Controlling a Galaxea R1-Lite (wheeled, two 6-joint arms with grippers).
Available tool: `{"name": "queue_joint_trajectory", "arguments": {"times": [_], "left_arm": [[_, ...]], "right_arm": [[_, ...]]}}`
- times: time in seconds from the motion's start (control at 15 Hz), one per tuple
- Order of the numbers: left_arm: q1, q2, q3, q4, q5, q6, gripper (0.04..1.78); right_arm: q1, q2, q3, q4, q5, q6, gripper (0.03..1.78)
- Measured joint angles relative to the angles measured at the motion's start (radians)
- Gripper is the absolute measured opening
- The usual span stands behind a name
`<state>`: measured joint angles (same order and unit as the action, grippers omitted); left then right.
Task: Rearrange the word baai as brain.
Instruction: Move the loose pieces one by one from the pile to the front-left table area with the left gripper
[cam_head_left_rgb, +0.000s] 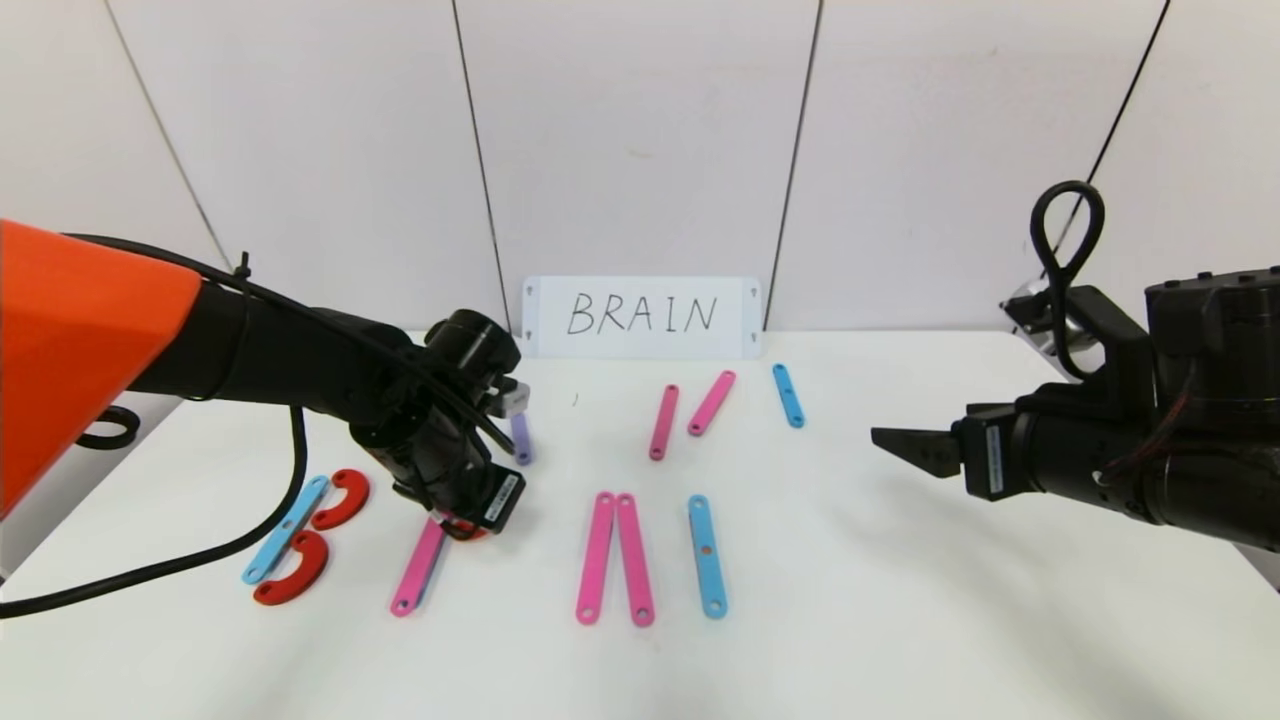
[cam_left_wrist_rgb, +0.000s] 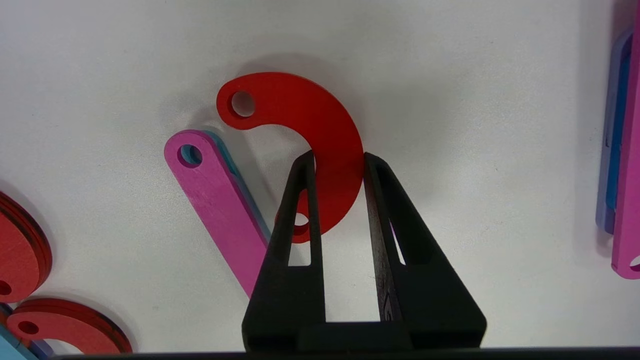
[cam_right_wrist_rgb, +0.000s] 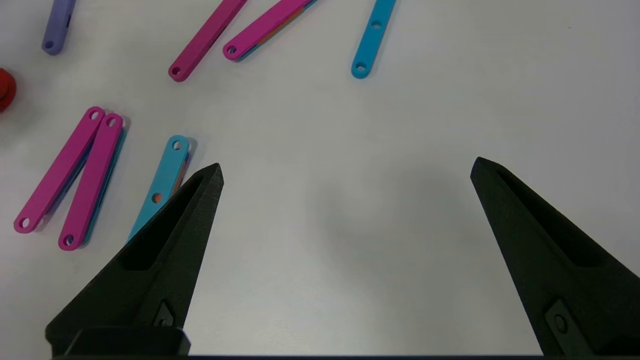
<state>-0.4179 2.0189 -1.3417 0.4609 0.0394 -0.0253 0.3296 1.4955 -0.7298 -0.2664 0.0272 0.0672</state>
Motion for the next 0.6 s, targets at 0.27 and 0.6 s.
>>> {"name": "queue_joint_trajectory", "arguments": {"times": [0.27, 0.6], "left_arm": [[0.001, 0.003, -0.003, -0.006, 0.0, 0.001, 0.33], [0.001, 0.003, -0.005, -0.008, 0.011, 0.001, 0.88]], "right_arm": [[0.0, 0.003, 0.0, 0.0, -0.001, 0.0, 1.73], [0.0, 0.004, 0.0, 0.0, -0.001, 0.0, 1.73]]}}
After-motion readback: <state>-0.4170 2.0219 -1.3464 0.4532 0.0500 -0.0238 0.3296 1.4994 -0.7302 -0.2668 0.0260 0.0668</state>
